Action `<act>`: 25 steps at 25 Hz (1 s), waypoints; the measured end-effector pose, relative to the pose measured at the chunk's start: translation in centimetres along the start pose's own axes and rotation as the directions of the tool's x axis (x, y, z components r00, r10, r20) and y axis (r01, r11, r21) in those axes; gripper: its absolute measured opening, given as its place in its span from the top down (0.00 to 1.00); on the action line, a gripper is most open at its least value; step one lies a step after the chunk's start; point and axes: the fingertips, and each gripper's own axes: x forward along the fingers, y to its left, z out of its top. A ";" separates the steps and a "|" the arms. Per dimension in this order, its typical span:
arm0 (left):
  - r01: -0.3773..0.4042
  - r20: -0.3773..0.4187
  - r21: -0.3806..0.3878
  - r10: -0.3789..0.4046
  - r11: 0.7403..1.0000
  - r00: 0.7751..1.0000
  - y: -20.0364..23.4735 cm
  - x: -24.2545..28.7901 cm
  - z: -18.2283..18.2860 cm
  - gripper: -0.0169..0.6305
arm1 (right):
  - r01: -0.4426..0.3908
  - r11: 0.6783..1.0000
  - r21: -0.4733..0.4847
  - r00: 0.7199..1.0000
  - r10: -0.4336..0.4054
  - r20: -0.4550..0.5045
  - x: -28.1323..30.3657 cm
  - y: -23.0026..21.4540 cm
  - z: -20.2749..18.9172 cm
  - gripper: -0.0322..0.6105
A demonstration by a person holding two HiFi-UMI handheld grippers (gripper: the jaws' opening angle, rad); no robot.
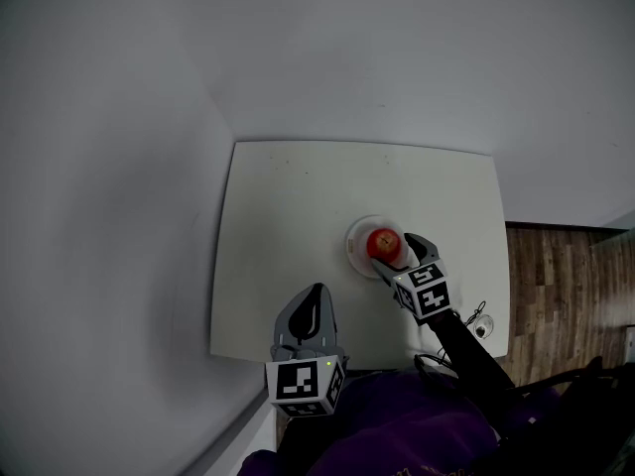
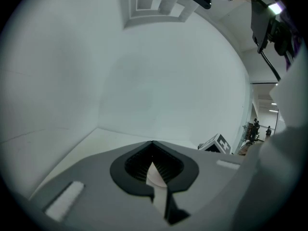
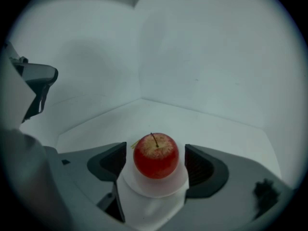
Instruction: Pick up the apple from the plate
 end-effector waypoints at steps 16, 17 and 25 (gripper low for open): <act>-0.008 -0.007 -0.003 0.008 1.000 1.000 1.2 -0.6 -0.3 0.96 | -0.023 0.997 0.070 0.996 0.029 -0.089 2.3 0.1 -2.2 0.38; -0.009 -0.006 -0.001 0.009 1.000 1.000 1.2 -0.6 -0.2 0.96 | -0.023 0.997 0.077 0.996 0.030 -0.087 2.4 0.0 -2.2 0.38; -0.027 -0.011 0.003 0.027 1.000 1.000 1.2 -0.6 0.0 0.96 | -0.021 0.995 0.099 0.998 0.027 -0.056 2.4 -0.4 -2.0 0.38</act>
